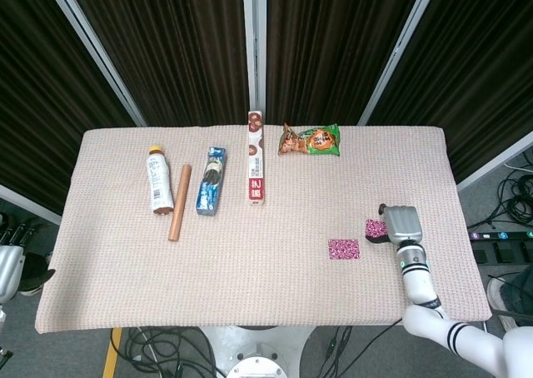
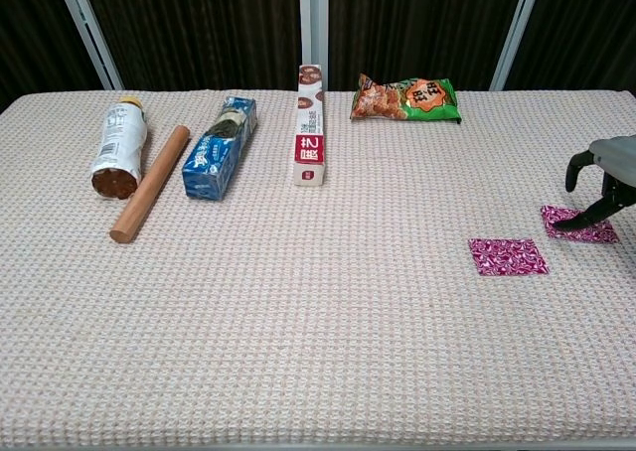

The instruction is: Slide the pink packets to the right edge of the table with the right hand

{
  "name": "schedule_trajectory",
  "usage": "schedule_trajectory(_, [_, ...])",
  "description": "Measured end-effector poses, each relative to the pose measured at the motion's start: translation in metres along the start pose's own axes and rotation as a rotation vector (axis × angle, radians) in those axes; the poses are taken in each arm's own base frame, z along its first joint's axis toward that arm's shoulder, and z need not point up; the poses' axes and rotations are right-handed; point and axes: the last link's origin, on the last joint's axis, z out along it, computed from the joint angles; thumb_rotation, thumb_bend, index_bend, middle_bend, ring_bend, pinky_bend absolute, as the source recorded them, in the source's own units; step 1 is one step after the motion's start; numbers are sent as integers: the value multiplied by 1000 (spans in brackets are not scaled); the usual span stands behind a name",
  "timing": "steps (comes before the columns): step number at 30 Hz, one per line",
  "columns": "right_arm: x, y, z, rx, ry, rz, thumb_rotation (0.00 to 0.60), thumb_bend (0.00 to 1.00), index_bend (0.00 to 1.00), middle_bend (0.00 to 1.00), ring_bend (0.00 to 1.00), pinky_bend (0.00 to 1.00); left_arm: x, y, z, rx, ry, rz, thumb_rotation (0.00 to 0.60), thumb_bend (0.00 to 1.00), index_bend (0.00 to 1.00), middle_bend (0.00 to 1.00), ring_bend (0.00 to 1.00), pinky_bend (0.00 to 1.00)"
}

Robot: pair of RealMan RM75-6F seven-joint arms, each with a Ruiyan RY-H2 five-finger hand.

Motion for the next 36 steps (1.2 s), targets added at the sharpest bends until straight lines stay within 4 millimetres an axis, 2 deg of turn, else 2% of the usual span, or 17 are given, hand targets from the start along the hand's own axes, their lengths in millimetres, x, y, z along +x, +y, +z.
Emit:
schedule_trajectory(7, [14, -25, -21, 133, 26, -26, 301, 0, 353, 1000, 1000, 1000, 1, 1, -1, 1, 0, 1, 600, 25, 278, 277, 199, 259])
schedule_trajectory(13, [31, -36, -46, 289, 51, -160, 428, 0, 371, 1000, 1000, 1000, 2, 2, -1, -1, 7, -1, 600, 25, 278, 277, 199, 260])
schedule_trajectory(16, [32, -34, -48, 326, 33, -210, 526, 0, 376, 1000, 1000, 1000, 2, 4, -1, -5, 6, -3, 600, 25, 278, 277, 199, 259])
schedule_trajectory(18, [28, -34, -47, 344, 8, -232, 553, 0, 376, 1000, 1000, 1000, 1, 5, -1, -8, 5, -3, 600, 25, 278, 277, 200, 259])
schedule_trajectory(24, [18, -28, -36, 343, -47, -210, 551, 0, 367, 1000, 1000, 1000, 2, 3, -1, -1, 5, -2, 600, 24, 278, 277, 199, 259])
schedule_trajectory(28, [15, -31, -33, 346, -57, -172, 550, 0, 350, 1000, 1000, 1000, 3, 3, 0, -1, 7, -2, 600, 25, 279, 277, 199, 259])
schedule_trajectory(33, [14, -37, -33, 351, -59, -123, 445, 0, 342, 1000, 1000, 1000, 4, 3, 0, -1, 7, -4, 600, 26, 278, 277, 200, 260])
schedule_trajectory(36, [12, -39, -32, 346, -59, -106, 425, 0, 341, 1000, 1000, 1000, 3, 2, 0, 1, 4, -4, 600, 25, 279, 277, 199, 259])
